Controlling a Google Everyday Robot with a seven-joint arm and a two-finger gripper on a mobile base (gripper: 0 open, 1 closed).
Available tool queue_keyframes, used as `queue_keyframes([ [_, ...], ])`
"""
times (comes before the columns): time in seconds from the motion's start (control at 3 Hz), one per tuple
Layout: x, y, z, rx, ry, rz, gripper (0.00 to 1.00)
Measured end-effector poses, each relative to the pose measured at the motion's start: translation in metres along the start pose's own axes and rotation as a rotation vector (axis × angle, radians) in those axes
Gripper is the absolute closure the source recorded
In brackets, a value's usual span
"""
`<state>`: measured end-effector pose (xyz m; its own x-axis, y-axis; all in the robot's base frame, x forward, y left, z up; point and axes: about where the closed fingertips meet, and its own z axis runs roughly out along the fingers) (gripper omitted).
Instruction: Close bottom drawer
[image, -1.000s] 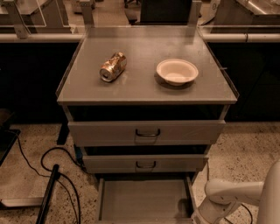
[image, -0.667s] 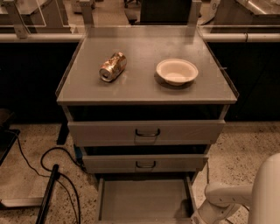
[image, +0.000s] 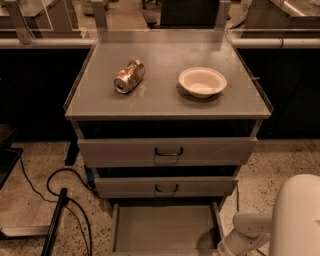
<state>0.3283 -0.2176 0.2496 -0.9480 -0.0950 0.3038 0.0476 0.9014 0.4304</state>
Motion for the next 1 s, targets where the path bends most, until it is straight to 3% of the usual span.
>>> queue_keyframes([
  [0.33, 0.0, 0.0, 0.0, 0.0, 0.0, 0.0, 1.0],
  [1.0, -0.04, -0.011, 0.04, -0.017, -0.053, 0.085, 1.0],
])
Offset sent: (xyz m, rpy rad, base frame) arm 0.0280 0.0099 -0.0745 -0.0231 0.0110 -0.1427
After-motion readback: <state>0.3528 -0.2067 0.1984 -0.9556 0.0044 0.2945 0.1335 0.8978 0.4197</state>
